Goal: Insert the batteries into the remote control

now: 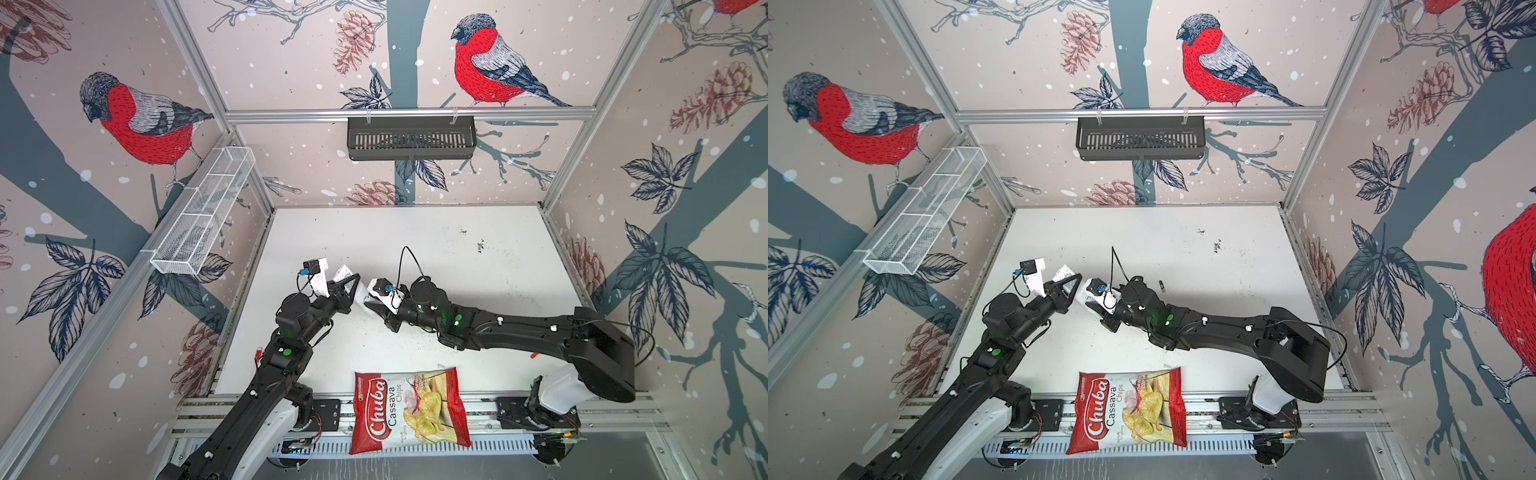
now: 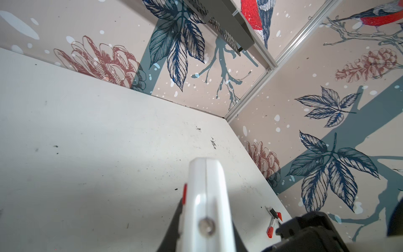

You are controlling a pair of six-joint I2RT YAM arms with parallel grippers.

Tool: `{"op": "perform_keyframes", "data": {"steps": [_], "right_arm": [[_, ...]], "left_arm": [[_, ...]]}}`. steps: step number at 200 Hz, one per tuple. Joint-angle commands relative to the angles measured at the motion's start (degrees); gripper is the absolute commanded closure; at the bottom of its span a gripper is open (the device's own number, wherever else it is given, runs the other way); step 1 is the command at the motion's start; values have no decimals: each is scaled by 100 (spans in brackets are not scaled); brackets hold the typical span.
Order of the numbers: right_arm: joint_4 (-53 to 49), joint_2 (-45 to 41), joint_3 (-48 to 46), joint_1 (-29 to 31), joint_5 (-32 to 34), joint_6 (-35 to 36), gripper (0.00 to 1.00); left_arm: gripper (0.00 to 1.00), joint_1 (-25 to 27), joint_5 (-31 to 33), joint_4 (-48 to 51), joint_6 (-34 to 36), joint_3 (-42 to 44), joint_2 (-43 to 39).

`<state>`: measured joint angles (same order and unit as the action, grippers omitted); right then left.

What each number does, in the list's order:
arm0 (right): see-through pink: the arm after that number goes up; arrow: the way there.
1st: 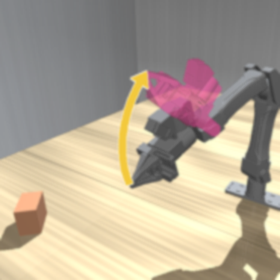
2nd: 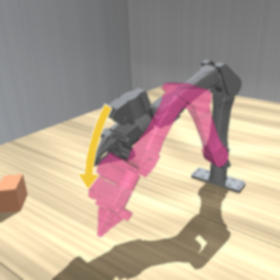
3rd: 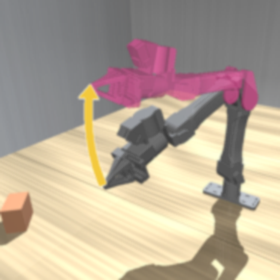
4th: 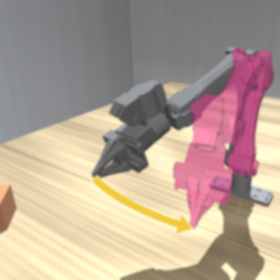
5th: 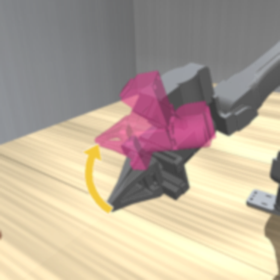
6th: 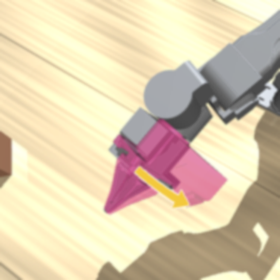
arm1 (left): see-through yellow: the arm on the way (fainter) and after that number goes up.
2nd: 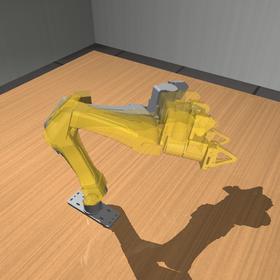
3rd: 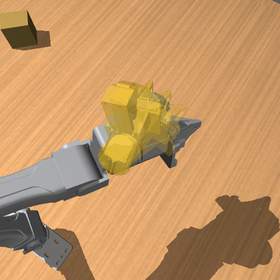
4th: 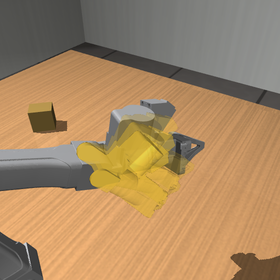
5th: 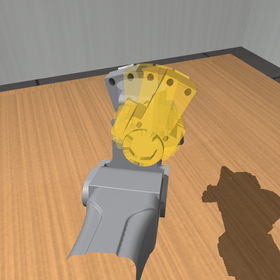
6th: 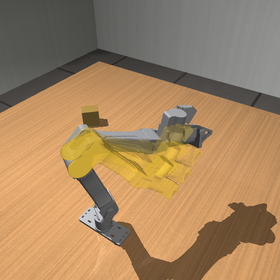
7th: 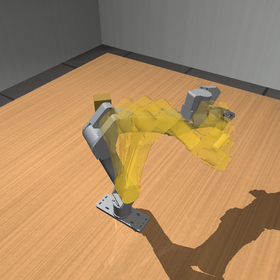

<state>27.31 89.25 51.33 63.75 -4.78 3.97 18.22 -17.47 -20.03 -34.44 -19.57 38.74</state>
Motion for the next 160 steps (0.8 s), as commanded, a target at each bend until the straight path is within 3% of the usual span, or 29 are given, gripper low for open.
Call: {"op": "perform_keyframes", "data": {"steps": [1, 64, 160], "right_arm": [[295, -48, -41, 7, -172, -140, 75], [120, -169, -200, -364, -130, -547, 75], [-2611, -95, -41, -2219, 477, -1786, 76]], "left_arm": [[100, 2, 253, 3, 64, -63, 14], [100, -1, 597, 329, 121, -112, -64], [100, 1, 500, 193, 93, -64, -19]]}}
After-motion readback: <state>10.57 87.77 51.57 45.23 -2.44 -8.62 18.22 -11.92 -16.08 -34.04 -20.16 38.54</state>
